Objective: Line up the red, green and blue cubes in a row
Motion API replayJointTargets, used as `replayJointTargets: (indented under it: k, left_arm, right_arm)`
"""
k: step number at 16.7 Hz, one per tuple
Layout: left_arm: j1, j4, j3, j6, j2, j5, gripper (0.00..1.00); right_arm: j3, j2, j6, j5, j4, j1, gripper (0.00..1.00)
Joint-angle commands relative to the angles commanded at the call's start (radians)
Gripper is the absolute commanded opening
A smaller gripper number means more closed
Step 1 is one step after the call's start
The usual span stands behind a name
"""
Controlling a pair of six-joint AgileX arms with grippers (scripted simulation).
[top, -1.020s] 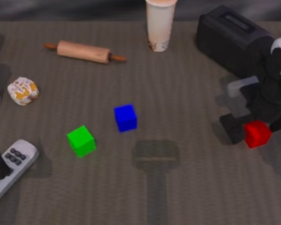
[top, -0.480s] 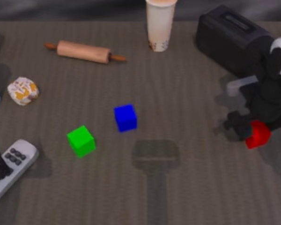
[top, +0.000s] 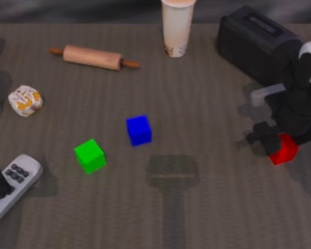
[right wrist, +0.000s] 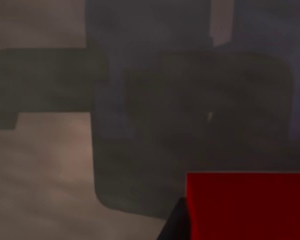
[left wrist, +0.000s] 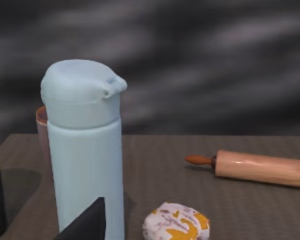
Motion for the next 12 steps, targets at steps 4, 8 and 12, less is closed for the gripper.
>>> replayJointTargets:
  k: [4, 8, 12]
  left_arm:
    - [0.0, 0.0, 0.0, 0.0, 0.0, 0.0, 1.0]
    - [0.0, 0.0, 0.0, 0.0, 0.0, 0.0, 1.0]
    - [0.0, 0.0, 0.0, 0.0, 0.0, 0.0, 1.0]
  right_arm:
    - [0.027, -0.042, 0.002, -0.003, -0.032, 0.0, 0.0]
    - [0.099, -0.094, 0.003, -0.003, -0.17, 0.001, 0.0]
    - [0.154, -0.142, 0.0, -0.004, -0.262, 0.007, 0.0]
